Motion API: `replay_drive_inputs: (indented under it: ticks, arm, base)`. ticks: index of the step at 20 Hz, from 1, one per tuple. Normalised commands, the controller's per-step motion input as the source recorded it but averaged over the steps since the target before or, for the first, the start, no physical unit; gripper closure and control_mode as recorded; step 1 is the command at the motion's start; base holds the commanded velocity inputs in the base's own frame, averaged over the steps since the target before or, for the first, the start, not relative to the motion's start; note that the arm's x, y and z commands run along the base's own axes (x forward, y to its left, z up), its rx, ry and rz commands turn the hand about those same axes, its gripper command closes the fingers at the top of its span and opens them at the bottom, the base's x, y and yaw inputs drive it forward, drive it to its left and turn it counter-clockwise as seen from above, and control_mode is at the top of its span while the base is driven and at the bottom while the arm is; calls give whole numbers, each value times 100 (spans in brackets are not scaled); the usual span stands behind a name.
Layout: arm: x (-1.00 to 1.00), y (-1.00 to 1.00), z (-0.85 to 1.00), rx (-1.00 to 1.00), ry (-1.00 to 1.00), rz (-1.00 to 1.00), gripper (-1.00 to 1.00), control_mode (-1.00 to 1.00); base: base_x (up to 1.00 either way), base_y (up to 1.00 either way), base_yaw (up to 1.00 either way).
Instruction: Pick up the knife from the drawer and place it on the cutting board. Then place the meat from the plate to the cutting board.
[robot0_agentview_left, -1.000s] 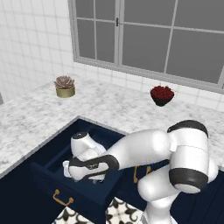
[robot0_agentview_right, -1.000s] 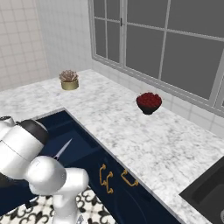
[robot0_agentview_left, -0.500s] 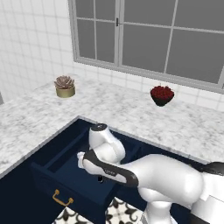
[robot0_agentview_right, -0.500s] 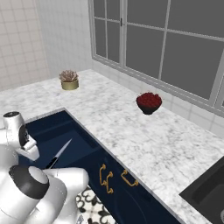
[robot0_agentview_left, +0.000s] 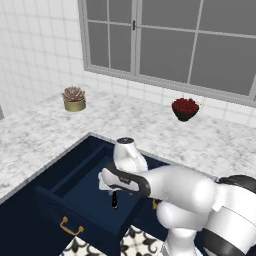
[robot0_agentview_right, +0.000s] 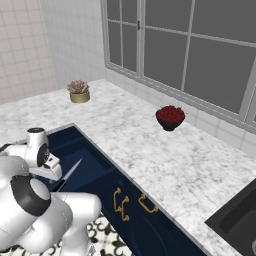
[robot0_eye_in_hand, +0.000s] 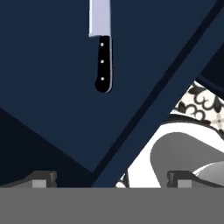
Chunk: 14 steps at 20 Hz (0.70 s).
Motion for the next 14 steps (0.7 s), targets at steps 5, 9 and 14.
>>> replay_drive_inputs:
  ticks: [5, 9, 14]
  arm:
    - [42, 0, -14, -4, 15, 18, -100, -100]
    - [30, 16, -14, -5, 0, 1, -100, -100]
    - [22, 22, -36, -6, 0, 0, -100, -100]
  base:
    - [0, 0, 0]
    - [0, 0, 0]
    - [0, 0, 0]
